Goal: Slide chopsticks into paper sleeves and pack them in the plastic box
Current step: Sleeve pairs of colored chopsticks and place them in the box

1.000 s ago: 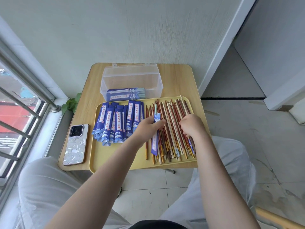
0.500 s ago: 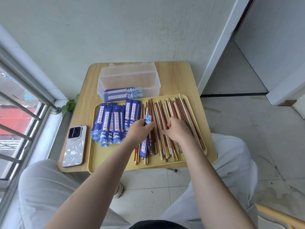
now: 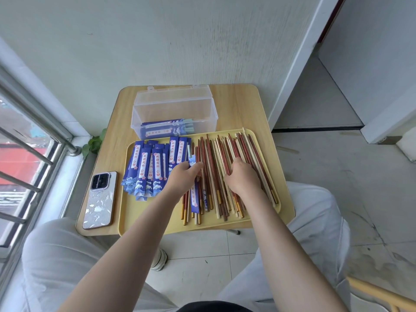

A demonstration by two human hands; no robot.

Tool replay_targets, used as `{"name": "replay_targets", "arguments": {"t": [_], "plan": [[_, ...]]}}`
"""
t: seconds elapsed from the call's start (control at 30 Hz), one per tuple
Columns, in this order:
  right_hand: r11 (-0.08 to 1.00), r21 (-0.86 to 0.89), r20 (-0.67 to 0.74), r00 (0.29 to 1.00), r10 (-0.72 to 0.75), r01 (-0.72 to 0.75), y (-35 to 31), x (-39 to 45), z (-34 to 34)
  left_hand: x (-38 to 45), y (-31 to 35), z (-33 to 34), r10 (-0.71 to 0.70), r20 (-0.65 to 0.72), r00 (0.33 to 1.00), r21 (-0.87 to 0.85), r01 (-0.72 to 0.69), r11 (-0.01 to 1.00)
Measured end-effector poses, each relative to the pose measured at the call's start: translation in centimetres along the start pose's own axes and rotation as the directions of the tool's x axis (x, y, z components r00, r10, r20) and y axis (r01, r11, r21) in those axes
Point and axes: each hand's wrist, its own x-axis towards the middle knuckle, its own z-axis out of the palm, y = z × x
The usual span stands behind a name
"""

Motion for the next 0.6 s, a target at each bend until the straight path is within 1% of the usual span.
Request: {"name": "replay_targets", "arguments": {"t": [0.1, 0.2, 0.3, 0.43, 0.6], "plan": [[0.999, -0.008, -0.035, 0.999, 0.036, -0.036, 0.4, 0.1, 0.0, 0.3, -0.1, -0.7, -0.032, -0.046, 0.998, -0.066, 0.029, 0.997], [0.999, 0.025, -0.028, 0.999, 0.029, -0.029, 0.2, 0.1, 0.3, 0.3, 0.1, -0.9, -0.084, -0.014, 0.996, -0.109, 0.082, 0.991], [0.997, 0.068, 0.0, 0.999, -0.039, 0.039, -0.6, -0.5, 0.7, 0.3, 0.2, -0.8, -0.136, 0.041, 0.99, -0.167, 0.141, 0.976], [0.985, 0.097, 0.002, 0.989, -0.145, 0.144, -1.6, -1.5, 1.7, 0.3, 0.1, -0.6, -0.155, 0.041, 0.987, -0.23, 0.16, 0.96], [0.96, 0.139, 0.039, 0.967, -0.25, 0.242, -2.6, -2.4, 1.9, 0.2, 0.0, -0.7, -0.149, 0.052, 0.987, -0.202, 0.157, 0.967]]}}
